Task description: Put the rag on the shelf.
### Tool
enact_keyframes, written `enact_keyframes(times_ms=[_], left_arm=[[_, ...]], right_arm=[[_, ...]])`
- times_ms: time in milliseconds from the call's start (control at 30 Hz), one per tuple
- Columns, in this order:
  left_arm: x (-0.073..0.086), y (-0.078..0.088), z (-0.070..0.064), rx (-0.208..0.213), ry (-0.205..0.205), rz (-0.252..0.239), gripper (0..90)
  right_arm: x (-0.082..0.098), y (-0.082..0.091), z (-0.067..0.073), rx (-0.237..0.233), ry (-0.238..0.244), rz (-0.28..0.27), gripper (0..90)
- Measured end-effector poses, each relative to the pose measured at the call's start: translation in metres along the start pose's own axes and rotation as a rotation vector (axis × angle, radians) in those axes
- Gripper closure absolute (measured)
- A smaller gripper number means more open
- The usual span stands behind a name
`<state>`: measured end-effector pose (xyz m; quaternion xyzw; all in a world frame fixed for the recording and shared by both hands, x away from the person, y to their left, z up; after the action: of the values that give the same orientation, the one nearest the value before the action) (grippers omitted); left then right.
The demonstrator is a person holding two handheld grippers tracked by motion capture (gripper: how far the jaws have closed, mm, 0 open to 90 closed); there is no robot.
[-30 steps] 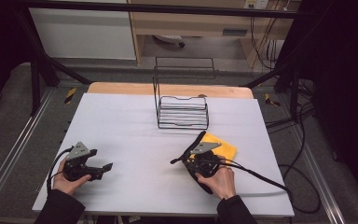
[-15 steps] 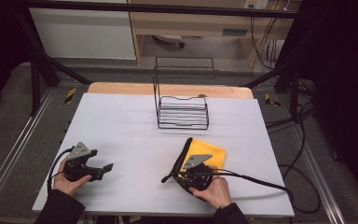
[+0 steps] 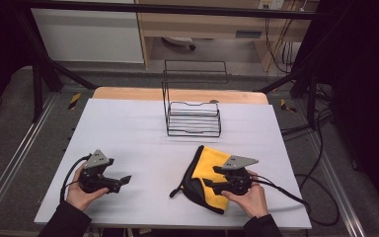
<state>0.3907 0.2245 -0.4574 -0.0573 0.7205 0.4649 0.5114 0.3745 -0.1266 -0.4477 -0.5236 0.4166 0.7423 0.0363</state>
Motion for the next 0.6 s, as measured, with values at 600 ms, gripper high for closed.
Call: enact_keyframes(times_ms=[600], left_arm=[[-0.051,-0.043,-0.086,0.091,-0.089,0.047,25.2]], right_arm=[[0.035,0.023,-0.046,0.157,-0.091,-0.024,28.5]])
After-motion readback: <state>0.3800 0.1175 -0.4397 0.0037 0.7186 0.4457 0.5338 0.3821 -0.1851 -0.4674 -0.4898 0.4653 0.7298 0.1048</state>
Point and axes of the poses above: each handheld gripper's, and its own axes: y roughly backward along the jaws, x roughly out of its underside, z roughly to its left, the point moved 6 cm from there along -y, roughly forward along the jaws, and after that the axes turned 1 degree about -z, right-handed, at the moved point
